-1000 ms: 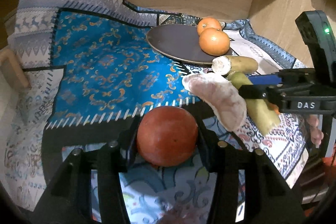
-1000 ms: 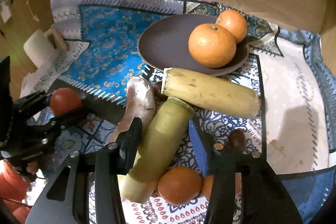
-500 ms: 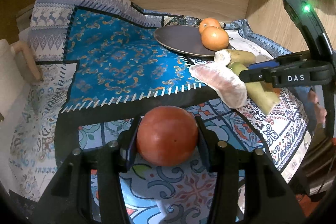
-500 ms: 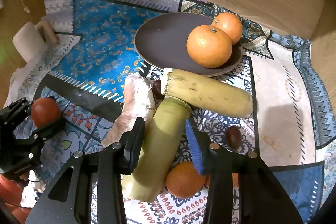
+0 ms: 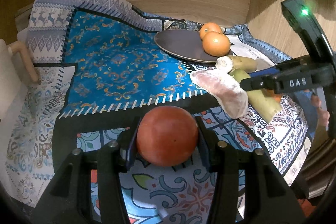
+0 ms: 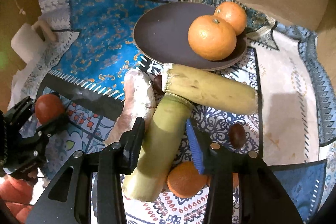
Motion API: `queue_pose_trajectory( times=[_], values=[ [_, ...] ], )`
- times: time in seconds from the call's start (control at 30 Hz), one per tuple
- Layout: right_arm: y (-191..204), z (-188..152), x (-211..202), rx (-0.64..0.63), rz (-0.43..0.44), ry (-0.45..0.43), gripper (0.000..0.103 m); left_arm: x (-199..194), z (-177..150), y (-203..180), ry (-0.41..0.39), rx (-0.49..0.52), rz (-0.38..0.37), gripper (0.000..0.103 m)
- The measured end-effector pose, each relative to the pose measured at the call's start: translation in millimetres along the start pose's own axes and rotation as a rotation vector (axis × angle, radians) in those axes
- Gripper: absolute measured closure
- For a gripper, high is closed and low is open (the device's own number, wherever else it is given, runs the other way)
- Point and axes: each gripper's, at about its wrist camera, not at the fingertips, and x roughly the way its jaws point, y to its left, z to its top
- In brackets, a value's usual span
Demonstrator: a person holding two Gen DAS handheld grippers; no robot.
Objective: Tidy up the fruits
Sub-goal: 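Grasp the red tomato with the left tool while the right tool grasps the green cylinder, then lift the green cylinder upright with the right tool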
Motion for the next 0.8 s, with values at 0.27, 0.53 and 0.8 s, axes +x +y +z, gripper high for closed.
queue_pose_trajectory(
  times=[0.27, 0.53, 0.8],
  values=[
    [11, -15, -12, -0.065, 0.019, -0.019, 0.068, -3, 5, -4, -0.005, 0.006, 0.022, 0.054],
    [19, -32, -21, -0.117, 0.031, -0.003, 0.066, -1, 6, -11, 0.006, 0.018, 0.024, 0.054],
    [29, -34, -15, -0.174, -0.020, 0.000, 0.061, -1, 5, -13, 0.001, 0.017, 0.025, 0.054]
  ],
)
